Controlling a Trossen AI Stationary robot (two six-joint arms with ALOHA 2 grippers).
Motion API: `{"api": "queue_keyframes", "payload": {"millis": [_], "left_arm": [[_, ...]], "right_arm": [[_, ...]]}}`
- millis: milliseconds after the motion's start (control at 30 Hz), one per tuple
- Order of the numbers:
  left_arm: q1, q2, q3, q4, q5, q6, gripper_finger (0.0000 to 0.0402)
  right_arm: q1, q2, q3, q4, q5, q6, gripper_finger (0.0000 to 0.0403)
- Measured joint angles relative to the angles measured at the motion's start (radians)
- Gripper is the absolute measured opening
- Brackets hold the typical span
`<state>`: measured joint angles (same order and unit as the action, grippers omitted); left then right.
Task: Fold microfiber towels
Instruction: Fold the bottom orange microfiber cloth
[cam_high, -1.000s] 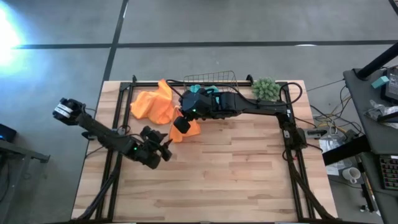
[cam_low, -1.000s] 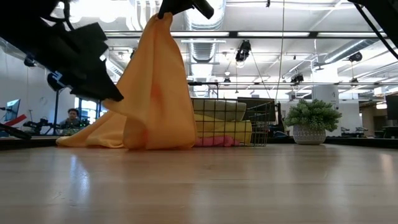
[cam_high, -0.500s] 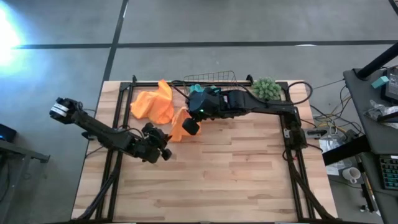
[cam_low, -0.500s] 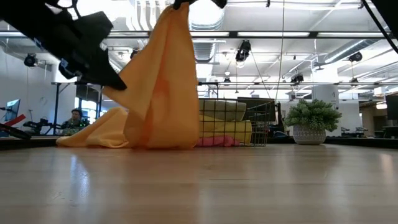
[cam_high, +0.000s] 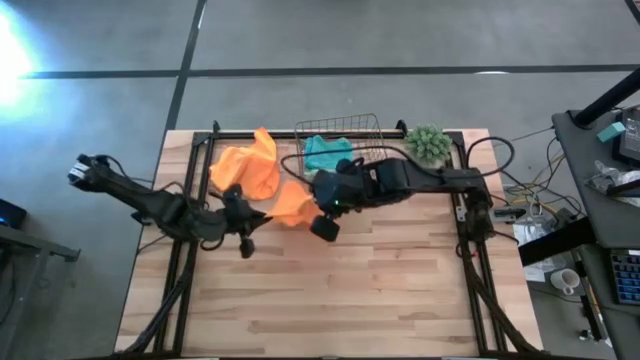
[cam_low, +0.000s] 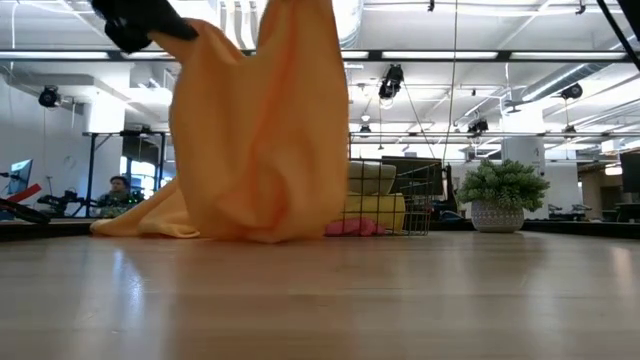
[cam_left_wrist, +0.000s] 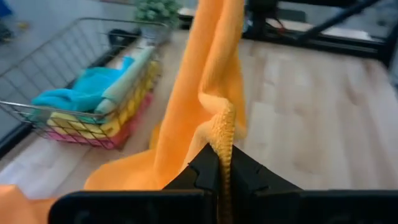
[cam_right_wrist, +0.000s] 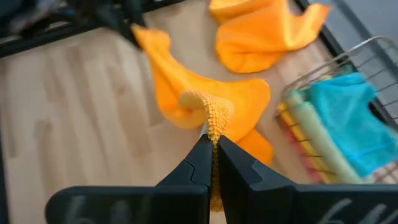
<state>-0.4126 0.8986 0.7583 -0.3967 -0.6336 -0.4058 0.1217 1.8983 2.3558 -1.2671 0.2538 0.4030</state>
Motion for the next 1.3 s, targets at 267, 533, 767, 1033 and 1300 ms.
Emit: {"api": "queue_keyframes", "payload": {"millis": [267,533,767,1033,1300], "left_arm": [[-0.001,0.007,0.208,-0.374,0.157,0.004,0.0000],[-0.001,0.041,0.430,-0.603,0.200,0.018,0.0000],[0.000,0.049,0.584,-0.669,0.193,0.102,0.0000],[0.005,0.085,0.716,-0.675,0.043,0.316,0.0000],[0.083,0.150,0.812,-0.674,-0.160,0.564,0.0000]], "right_arm": [[0.097,-0.002,0.000,-0.003,-0.001,0.061,0.0008],[0.168,-0.022,0.000,-0.037,0.000,0.118,0.0008],[0.174,-0.080,0.000,-0.120,0.102,0.129,0.0008],[0.138,-0.161,0.000,-0.117,0.240,0.026,0.0008],[0.026,-0.194,0.000,-0.103,0.359,-0.188,0.0008]]}}
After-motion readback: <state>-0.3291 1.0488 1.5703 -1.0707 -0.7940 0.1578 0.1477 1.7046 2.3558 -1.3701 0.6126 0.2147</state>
